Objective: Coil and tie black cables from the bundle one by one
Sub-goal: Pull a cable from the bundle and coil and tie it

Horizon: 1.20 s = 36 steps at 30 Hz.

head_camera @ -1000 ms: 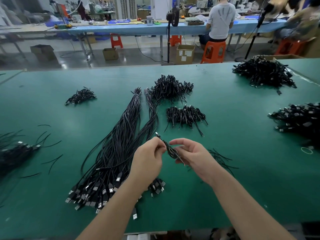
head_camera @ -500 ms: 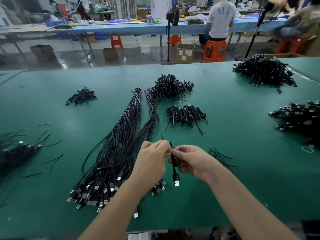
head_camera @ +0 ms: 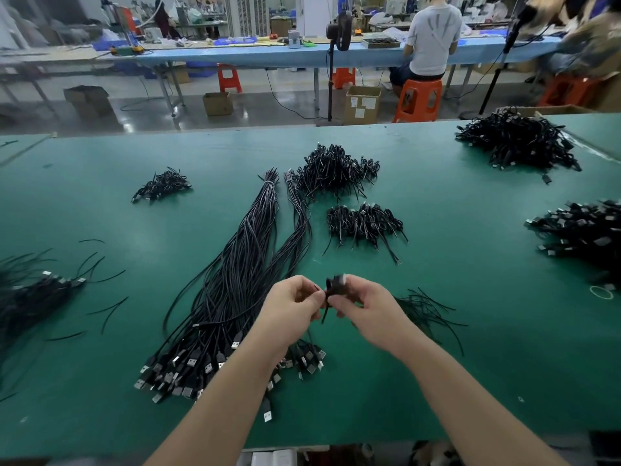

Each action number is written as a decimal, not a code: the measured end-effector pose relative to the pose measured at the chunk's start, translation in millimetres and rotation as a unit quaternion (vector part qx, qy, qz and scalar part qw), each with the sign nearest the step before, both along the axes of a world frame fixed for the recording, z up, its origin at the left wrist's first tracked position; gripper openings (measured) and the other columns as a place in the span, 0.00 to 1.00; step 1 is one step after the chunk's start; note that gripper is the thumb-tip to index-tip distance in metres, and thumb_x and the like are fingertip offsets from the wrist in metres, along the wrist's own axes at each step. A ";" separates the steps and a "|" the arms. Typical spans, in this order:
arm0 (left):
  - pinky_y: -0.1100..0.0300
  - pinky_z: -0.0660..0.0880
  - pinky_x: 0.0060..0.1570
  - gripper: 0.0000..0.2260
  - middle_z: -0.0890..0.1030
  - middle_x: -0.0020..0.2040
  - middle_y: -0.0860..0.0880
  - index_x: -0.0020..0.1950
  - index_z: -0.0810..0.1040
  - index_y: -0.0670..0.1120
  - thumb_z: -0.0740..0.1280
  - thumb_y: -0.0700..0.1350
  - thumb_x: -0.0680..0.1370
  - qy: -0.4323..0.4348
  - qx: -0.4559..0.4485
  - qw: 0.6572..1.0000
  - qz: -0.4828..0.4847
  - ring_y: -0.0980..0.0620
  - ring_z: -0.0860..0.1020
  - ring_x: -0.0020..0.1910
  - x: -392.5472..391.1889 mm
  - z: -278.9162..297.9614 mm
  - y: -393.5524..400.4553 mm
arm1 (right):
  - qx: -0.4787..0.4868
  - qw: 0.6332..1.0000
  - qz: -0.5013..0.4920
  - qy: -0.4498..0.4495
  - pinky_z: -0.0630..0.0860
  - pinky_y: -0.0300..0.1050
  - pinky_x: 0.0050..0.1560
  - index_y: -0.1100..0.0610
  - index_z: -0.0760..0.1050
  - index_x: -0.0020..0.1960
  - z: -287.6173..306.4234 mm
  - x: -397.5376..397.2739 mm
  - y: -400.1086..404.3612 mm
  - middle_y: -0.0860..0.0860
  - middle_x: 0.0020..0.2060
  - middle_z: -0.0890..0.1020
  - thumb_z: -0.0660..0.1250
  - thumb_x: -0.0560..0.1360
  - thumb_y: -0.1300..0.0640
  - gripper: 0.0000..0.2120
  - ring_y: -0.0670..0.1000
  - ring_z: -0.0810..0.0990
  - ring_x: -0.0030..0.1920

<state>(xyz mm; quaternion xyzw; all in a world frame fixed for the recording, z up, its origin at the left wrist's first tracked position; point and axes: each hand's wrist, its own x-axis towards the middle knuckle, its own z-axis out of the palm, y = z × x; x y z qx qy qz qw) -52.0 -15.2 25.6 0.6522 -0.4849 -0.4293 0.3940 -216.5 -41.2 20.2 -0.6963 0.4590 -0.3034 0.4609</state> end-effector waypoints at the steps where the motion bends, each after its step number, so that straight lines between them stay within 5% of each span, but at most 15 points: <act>1: 0.64 0.73 0.37 0.06 0.81 0.35 0.53 0.44 0.78 0.48 0.68 0.41 0.81 -0.061 -0.032 0.998 -0.007 0.60 0.76 0.32 -1.1 0.0 0.5 | 0.037 0.999 0.000 -0.019 0.70 0.32 0.33 0.55 0.81 0.50 -0.6 0.7 -0.5 0.43 0.33 0.82 0.67 0.80 0.58 0.04 0.42 0.75 0.31; 4: 0.62 0.67 0.37 0.10 0.75 0.37 0.56 0.41 0.71 0.50 0.66 0.39 0.80 -0.242 -0.162 0.954 -0.067 0.58 0.72 0.35 -4.4 -1.4 4.0 | 0.179 0.979 -0.007 -0.095 0.67 0.37 0.28 0.59 0.81 0.49 -1.5 0.2 -2.9 0.51 0.34 0.84 0.65 0.82 0.59 0.08 0.46 0.69 0.27; 7: 0.57 0.63 0.42 0.10 0.74 0.39 0.53 0.42 0.71 0.46 0.66 0.32 0.77 -0.412 -0.291 0.853 -0.132 0.50 0.72 0.38 -5.5 -5.3 4.9 | 0.316 0.937 -0.034 -0.143 0.65 0.37 0.26 0.62 0.81 0.51 -0.4 -1.3 -7.0 0.54 0.34 0.84 0.67 0.80 0.58 0.08 0.45 0.67 0.25; 9: 0.57 0.66 0.41 0.10 0.75 0.39 0.51 0.43 0.72 0.45 0.67 0.31 0.75 -0.424 -0.323 0.837 -0.126 0.48 0.73 0.38 -5.5 -10.8 5.0 | 0.327 0.930 -0.057 -0.158 0.66 0.38 0.26 0.61 0.78 0.54 -1.0 -3.3 -8.4 0.56 0.36 0.85 0.68 0.79 0.58 0.07 0.46 0.68 0.25; 13: 0.65 0.70 0.35 0.09 0.79 0.36 0.55 0.42 0.73 0.49 0.66 0.38 0.80 -0.200 -0.178 0.963 -0.021 0.59 0.74 0.33 -8.2 -13.1 2.3 | 0.198 0.965 -0.016 -0.174 0.75 0.43 0.33 0.59 0.76 0.55 0.3 -8.3 -3.8 0.63 0.44 0.85 0.61 0.83 0.60 0.06 0.50 0.76 0.31; 15: 0.62 0.73 0.35 0.07 0.82 0.33 0.53 0.43 0.77 0.47 0.67 0.39 0.81 -0.052 -0.060 0.997 0.008 0.59 0.74 0.29 -5.8 -12.1 -3.6 | 0.109 0.983 0.018 -0.144 0.77 0.43 0.36 0.60 0.78 0.55 1.0 -11.0 -1.6 0.62 0.43 0.84 0.61 0.82 0.65 0.07 0.49 0.76 0.33; 18: 0.60 0.76 0.35 0.08 0.81 0.33 0.49 0.42 0.79 0.42 0.67 0.36 0.81 0.189 0.057 0.980 0.008 0.55 0.75 0.29 0.1 -10.5 -6.2 | 0.010 0.999 0.023 -0.046 0.77 0.40 0.40 0.51 0.80 0.53 2.8 -11.7 -3.1 0.49 0.44 0.85 0.70 0.78 0.61 0.07 0.47 0.77 0.36; 20: 0.61 0.77 0.34 0.09 0.81 0.33 0.49 0.41 0.79 0.41 0.66 0.36 0.81 0.239 0.066 0.969 -0.002 0.55 0.76 0.29 2.0 -11.0 -6.0 | -0.042 0.999 -0.001 -0.001 0.76 0.37 0.43 0.45 0.81 0.51 2.4 -11.0 -5.6 0.44 0.46 0.82 0.75 0.74 0.57 0.08 0.47 0.76 0.38; 24: 0.62 0.75 0.36 0.06 0.82 0.34 0.50 0.44 0.79 0.43 0.68 0.38 0.81 0.163 0.029 0.986 -0.006 0.56 0.76 0.30 -2.3 -12.1 -5.4 | -0.032 0.999 -0.035 -0.023 0.72 0.31 0.38 0.46 0.83 0.48 1.2 -10.1 -9.6 0.39 0.41 0.84 0.74 0.75 0.57 0.06 0.39 0.77 0.36; 28: 0.66 0.71 0.33 0.06 0.79 0.33 0.55 0.44 0.77 0.47 0.68 0.40 0.81 -0.040 -0.053 0.998 -0.012 0.62 0.72 0.29 -6.7 -8.7 -2.8 | -0.009 0.999 -0.033 -0.015 0.70 0.39 0.33 0.51 0.82 0.45 2.6 -8.4 -7.9 0.51 0.31 0.81 0.71 0.78 0.55 0.03 0.46 0.73 0.30; 31: 0.66 0.67 0.33 0.08 0.75 0.35 0.55 0.43 0.73 0.46 0.66 0.37 0.80 -0.186 -0.186 0.964 -0.042 0.59 0.71 0.33 -11.2 -3.2 2.9 | 0.162 0.979 -0.062 -0.110 0.71 0.39 0.31 0.59 0.82 0.46 3.8 -4.7 -10.2 0.52 0.32 0.80 0.69 0.79 0.57 0.06 0.47 0.72 0.28; 33: 0.62 0.69 0.38 0.07 0.75 0.39 0.54 0.44 0.73 0.44 0.65 0.35 0.80 -0.244 -0.250 0.935 -0.061 0.56 0.72 0.38 -13.7 -2.3 5.3 | 0.318 0.923 -0.061 -0.210 0.71 0.40 0.30 0.61 0.81 0.49 7.0 -1.2 -10.7 0.54 0.35 0.82 0.68 0.79 0.59 0.06 0.47 0.72 0.29; 36: 0.63 0.70 0.38 0.06 0.75 0.39 0.54 0.45 0.74 0.44 0.65 0.36 0.80 -0.234 -0.267 0.934 -0.039 0.56 0.73 0.38 -13.7 -3.4 5.6 | 0.324 0.916 -0.058 -0.230 0.73 0.43 0.33 0.60 0.77 0.54 6.0 -0.2 -12.3 0.56 0.37 0.83 0.67 0.79 0.60 0.05 0.50 0.74 0.33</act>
